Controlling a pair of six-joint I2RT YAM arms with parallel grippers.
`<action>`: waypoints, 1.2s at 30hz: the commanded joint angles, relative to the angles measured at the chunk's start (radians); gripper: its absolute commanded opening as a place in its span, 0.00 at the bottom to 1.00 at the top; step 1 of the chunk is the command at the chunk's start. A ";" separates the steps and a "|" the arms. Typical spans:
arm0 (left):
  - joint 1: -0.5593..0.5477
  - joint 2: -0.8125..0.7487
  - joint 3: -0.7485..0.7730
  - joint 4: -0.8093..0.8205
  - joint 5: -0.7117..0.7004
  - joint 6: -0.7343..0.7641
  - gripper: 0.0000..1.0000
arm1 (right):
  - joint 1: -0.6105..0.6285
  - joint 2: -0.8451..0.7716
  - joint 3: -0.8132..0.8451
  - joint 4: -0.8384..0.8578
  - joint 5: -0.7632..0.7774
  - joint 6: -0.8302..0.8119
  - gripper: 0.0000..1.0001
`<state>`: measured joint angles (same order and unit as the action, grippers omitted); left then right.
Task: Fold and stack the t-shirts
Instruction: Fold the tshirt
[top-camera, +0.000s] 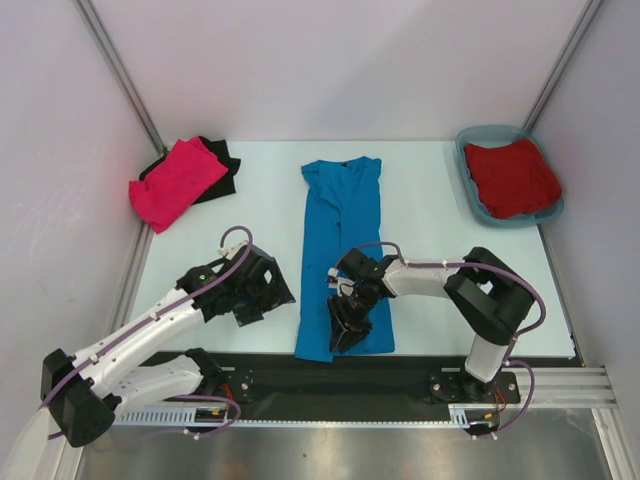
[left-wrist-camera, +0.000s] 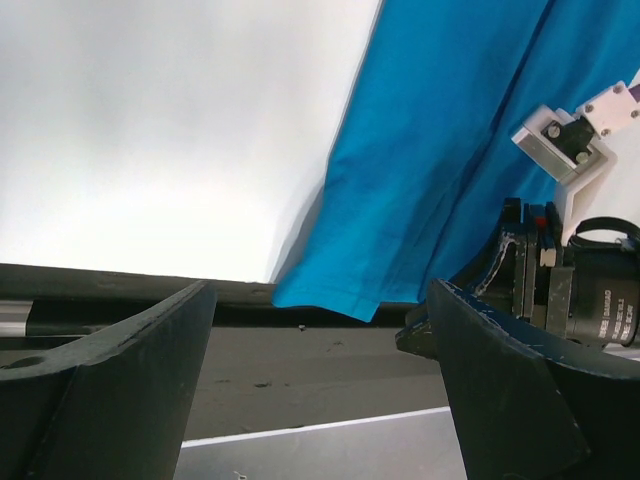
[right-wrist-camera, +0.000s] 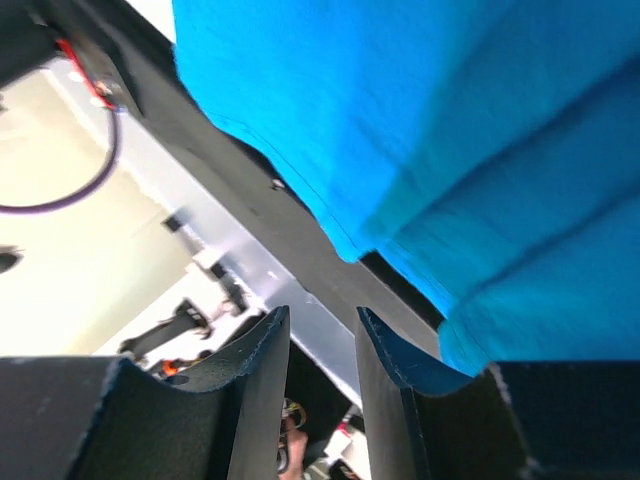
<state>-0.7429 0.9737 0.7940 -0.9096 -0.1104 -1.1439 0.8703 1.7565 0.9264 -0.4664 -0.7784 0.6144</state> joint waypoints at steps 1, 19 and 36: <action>0.007 -0.018 0.017 -0.015 -0.014 -0.004 0.93 | -0.016 0.017 -0.020 0.149 -0.113 0.065 0.38; 0.007 -0.012 0.044 -0.044 -0.052 0.012 0.93 | 0.006 0.097 0.049 0.049 0.137 -0.021 0.36; 0.007 -0.003 0.043 -0.035 -0.046 0.006 0.93 | -0.001 0.143 0.051 0.069 0.199 -0.034 0.22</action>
<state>-0.7429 0.9741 0.7952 -0.9463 -0.1360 -1.1427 0.8749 1.8633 0.9604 -0.4183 -0.7002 0.6235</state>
